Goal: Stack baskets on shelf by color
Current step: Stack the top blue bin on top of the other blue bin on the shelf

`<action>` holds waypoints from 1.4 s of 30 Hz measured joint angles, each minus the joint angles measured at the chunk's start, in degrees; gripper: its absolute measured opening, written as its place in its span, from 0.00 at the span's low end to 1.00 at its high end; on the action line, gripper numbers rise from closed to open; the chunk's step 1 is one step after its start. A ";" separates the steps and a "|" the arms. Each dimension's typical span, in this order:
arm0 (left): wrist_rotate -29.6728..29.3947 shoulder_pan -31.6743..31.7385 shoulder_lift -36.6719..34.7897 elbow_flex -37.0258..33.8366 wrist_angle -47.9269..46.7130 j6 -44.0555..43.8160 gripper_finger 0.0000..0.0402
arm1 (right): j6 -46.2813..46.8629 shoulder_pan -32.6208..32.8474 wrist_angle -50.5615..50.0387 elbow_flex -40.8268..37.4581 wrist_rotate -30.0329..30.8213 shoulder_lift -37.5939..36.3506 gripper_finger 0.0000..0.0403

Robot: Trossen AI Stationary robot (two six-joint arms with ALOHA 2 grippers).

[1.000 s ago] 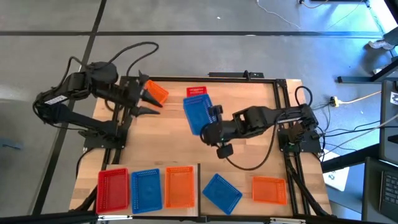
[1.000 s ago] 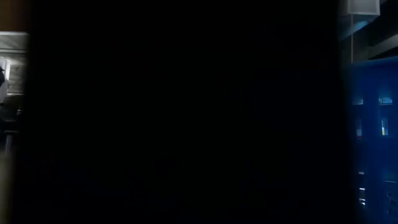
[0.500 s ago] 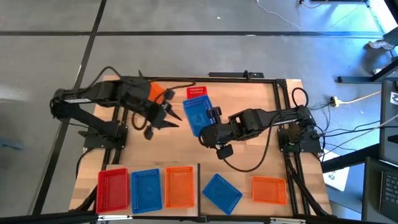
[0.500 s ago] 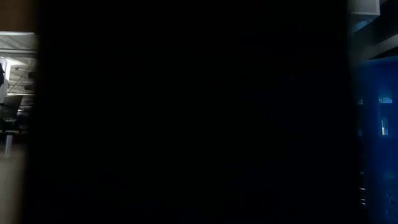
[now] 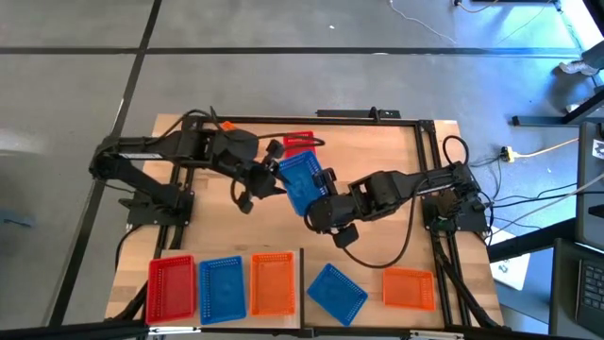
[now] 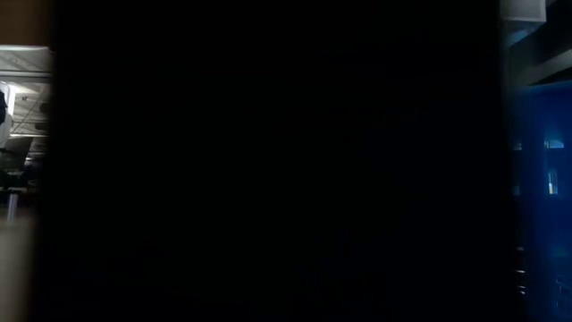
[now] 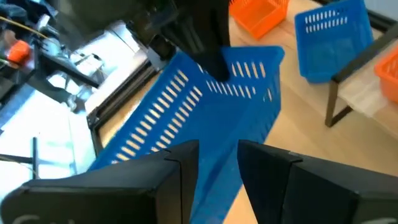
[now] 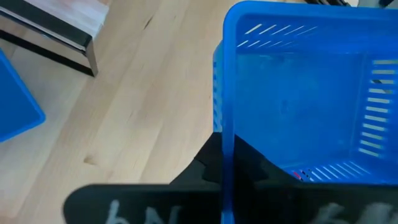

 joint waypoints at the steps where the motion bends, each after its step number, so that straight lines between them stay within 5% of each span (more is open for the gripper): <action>1: -0.06 0.02 0.23 -0.06 -0.56 -0.03 0.26 | -0.08 0.00 -0.01 0.00 0.00 0.00 0.00; 14: -6.35 -0.20 2.96 -0.04 -1.92 0.33 0.25 | -1.42 0.00 -1.14 -0.07 -0.04 -0.01 0.00; 19: -6.25 -0.22 3.06 -0.04 -2.31 0.54 0.15 | 0.12 -0.02 -1.23 -0.07 -0.07 -0.04 0.01; 23: -4.41 -0.24 3.09 -0.13 -3.90 0.47 0.02 | 0.31 -0.17 -1.27 -0.07 0.07 -0.08 0.05; 37: -4.21 -1.77 3.13 -0.13 -5.97 -1.66 0.00 | -1.25 -0.43 2.28 -0.03 0.41 -0.11 0.24; 42: -4.52 -2.64 3.12 -0.12 -7.39 -3.36 0.00 | -1.29 0.58 2.66 -0.02 4.97 -0.11 0.31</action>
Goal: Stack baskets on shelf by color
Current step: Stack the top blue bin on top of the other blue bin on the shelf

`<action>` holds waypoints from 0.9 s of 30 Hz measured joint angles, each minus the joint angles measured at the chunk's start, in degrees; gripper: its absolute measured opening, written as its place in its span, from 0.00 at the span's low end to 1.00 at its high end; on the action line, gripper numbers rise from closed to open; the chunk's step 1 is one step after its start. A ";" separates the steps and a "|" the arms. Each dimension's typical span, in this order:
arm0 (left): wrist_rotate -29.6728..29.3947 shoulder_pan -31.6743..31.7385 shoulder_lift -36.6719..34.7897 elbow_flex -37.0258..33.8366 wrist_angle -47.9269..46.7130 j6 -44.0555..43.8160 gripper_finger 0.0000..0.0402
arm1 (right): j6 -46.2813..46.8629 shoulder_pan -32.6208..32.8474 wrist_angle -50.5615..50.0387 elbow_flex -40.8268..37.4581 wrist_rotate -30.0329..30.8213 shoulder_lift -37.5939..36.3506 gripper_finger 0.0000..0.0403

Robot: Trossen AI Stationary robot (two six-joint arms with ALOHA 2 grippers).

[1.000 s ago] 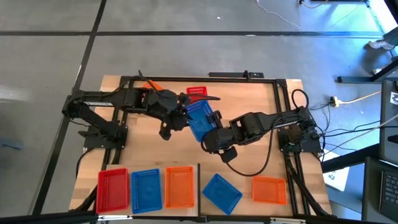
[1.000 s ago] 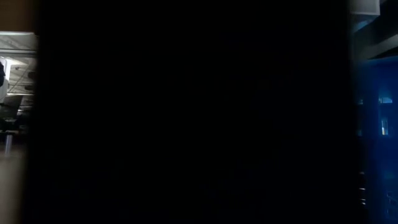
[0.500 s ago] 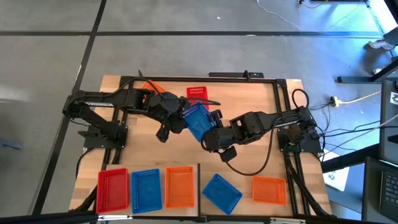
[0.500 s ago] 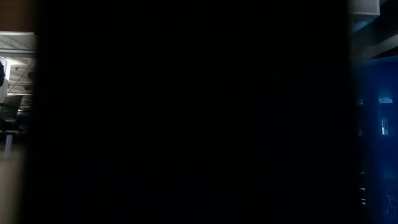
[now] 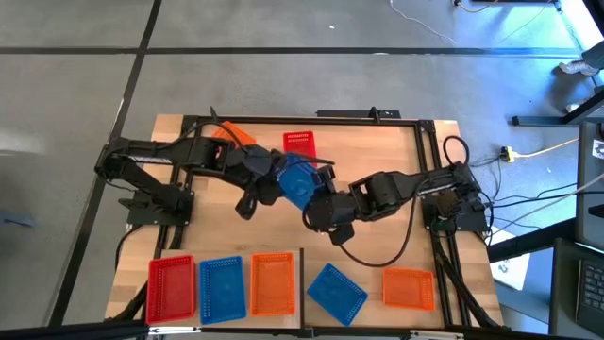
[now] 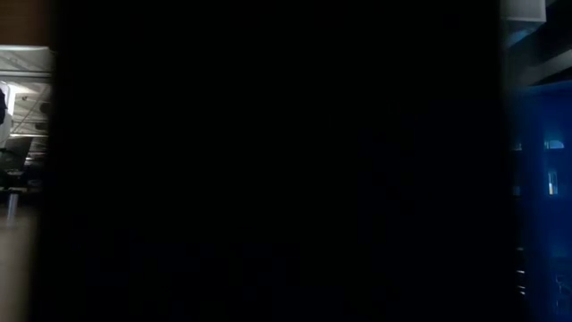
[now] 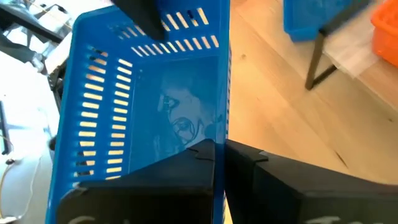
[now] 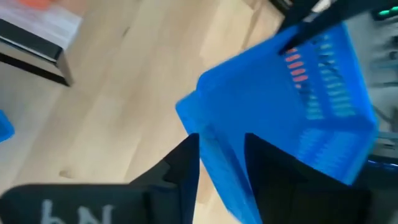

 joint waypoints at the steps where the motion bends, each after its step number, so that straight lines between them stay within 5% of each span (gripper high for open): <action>1: -0.12 -0.28 -0.17 0.01 -0.84 0.00 0.00 | -0.01 0.28 -0.16 0.00 1.23 0.00 0.31; 14: -1.63 -7.24 -5.29 0.08 -10.82 -7.03 0.00 | 3.36 7.00 -0.46 13.00 4.02 -0.04 0.31; 27: 2.25 -23.36 -13.95 0.08 -16.33 -19.80 0.00 | 7.57 10.72 4.72 13.23 5.54 -5.08 0.31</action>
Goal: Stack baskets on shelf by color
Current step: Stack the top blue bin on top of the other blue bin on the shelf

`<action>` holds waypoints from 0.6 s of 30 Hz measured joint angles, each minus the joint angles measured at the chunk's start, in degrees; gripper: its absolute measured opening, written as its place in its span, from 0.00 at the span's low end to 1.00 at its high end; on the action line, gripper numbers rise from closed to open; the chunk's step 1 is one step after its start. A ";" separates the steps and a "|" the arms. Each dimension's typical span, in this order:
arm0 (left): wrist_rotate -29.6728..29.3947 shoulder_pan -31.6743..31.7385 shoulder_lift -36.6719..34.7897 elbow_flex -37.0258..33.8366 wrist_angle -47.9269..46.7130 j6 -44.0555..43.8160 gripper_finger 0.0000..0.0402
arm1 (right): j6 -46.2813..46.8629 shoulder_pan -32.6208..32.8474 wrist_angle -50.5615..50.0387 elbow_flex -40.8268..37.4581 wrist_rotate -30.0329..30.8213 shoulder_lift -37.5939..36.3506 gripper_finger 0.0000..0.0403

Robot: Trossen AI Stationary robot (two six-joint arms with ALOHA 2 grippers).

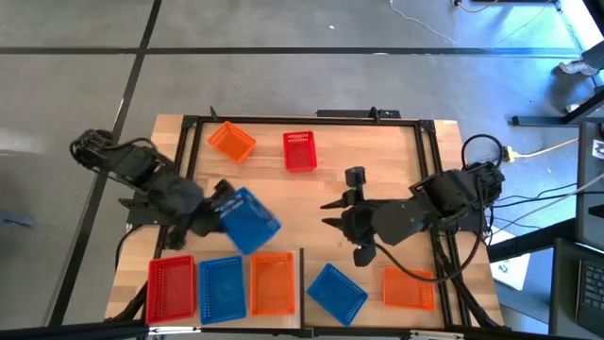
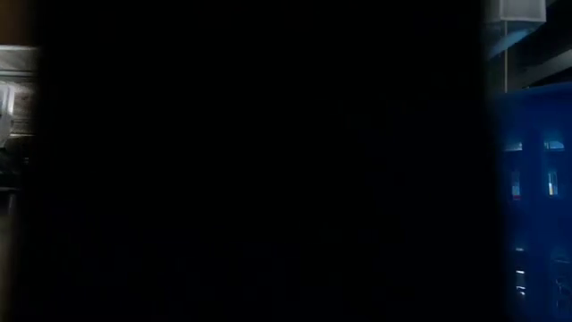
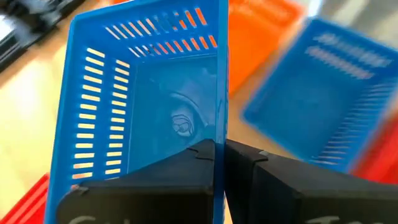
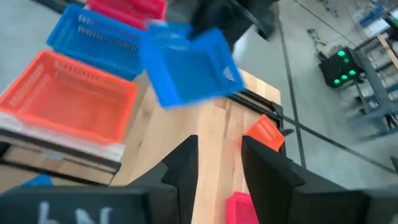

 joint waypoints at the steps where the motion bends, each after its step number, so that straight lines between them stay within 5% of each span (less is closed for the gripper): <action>1: 0.06 -1.72 -0.54 0.00 -0.28 -0.72 0.00 | 0.48 0.00 0.05 -0.13 0.35 -0.24 0.31; 18: -0.46 -24.31 3.85 -0.02 -2.03 4.69 0.00 | 12.49 -0.17 -0.24 0.04 7.67 -0.38 0.31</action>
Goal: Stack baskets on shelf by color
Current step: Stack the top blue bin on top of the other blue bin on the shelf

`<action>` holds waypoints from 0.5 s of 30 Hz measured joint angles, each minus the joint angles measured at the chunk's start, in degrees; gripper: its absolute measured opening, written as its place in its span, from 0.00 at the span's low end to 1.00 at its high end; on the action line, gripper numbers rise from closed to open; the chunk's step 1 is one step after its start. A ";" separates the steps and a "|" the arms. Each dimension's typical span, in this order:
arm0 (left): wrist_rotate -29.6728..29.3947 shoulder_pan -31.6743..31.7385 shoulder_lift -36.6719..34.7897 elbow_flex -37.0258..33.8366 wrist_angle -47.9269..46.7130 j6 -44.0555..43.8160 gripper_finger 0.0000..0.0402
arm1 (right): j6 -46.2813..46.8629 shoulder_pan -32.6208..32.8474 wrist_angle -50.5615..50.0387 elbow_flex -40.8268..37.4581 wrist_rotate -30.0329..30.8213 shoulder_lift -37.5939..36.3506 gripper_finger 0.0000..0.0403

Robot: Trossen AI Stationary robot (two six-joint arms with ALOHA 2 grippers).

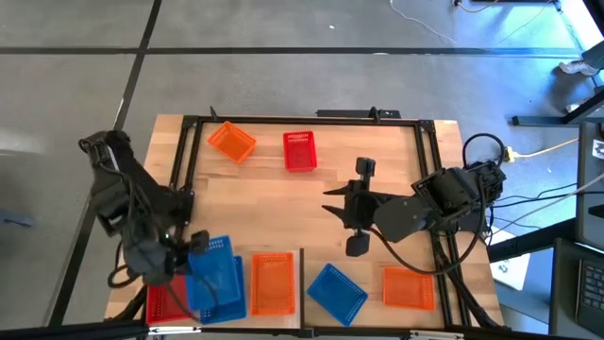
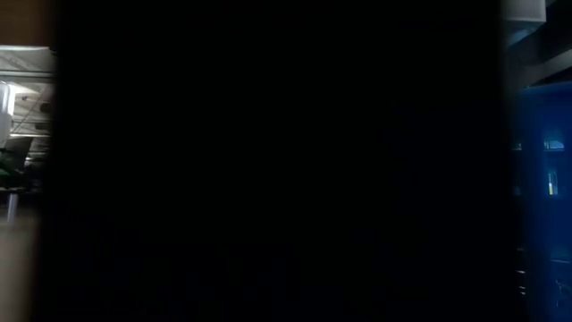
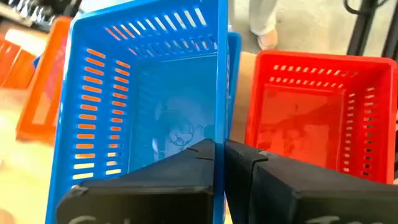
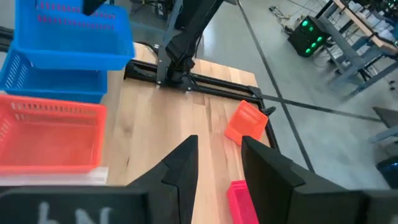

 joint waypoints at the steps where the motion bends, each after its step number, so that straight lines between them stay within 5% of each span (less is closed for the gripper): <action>1: -0.02 -0.49 0.43 0.00 0.56 0.46 0.00 | 0.89 0.00 0.00 0.00 0.00 0.00 0.31; 15: -0.26 -2.08 5.11 -0.02 4.92 0.72 0.00 | 2.60 -0.02 -0.02 0.00 -0.13 0.00 0.31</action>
